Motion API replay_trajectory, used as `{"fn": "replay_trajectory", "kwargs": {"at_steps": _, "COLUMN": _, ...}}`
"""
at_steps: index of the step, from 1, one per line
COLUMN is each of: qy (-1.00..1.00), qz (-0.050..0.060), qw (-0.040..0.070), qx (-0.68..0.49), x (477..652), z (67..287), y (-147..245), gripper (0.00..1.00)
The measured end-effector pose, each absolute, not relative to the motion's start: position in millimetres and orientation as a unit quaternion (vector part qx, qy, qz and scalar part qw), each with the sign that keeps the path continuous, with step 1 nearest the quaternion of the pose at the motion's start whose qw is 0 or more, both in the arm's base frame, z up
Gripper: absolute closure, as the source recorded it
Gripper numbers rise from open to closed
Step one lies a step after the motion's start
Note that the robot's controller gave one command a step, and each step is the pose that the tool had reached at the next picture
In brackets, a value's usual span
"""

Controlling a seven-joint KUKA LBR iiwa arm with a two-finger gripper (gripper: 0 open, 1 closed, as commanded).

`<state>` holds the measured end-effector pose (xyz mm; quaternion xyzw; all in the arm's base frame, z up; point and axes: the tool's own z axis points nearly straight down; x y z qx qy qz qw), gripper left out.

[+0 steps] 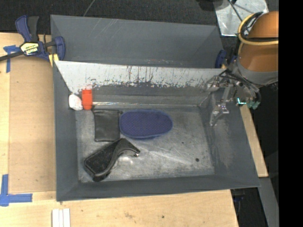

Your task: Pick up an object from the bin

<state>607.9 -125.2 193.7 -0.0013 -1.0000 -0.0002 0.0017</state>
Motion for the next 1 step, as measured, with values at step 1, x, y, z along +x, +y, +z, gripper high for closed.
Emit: {"fn": "replay_trajectory", "kwargs": {"at_steps": 1, "qy": -0.995, "qz": -0.002, "qw": 0.001, "qx": 0.1, "x": 627.6, "z": 125.3, "y": -47.8, "gripper": 0.0}}
